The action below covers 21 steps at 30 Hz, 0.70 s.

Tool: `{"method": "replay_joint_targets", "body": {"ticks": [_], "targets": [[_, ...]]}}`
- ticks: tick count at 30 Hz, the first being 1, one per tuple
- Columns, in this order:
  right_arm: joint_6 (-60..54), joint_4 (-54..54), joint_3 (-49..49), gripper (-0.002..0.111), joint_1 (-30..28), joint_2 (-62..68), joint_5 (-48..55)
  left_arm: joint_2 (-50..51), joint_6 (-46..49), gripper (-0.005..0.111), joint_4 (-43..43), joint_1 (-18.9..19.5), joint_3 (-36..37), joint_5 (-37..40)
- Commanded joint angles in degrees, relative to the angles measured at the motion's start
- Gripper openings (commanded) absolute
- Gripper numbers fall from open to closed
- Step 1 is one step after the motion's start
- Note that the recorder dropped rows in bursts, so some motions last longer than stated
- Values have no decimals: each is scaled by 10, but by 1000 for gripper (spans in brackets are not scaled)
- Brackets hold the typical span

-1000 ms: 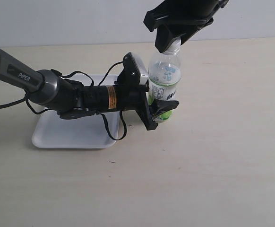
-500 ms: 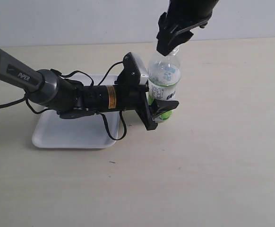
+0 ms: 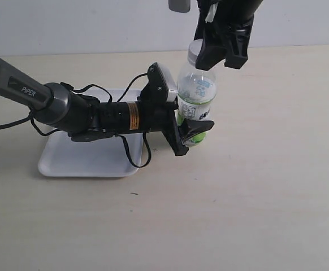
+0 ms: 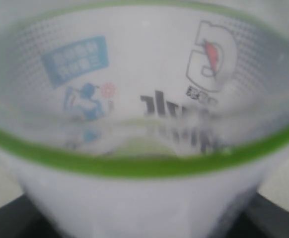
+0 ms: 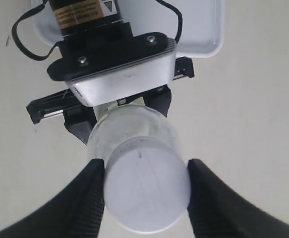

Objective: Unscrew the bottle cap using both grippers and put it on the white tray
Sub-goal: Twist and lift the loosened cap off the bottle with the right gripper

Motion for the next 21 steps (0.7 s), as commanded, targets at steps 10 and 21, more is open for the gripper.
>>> {"method": "replay_joint_targets", "body": {"ticks": [10,21], "targets": [[-366,-3,0,0,1,-1,-49,1,0,0,18,-3,3,32],[-491,-3,0,0,1,-1,-49,1,0,0,18,-3,3,32]]}}
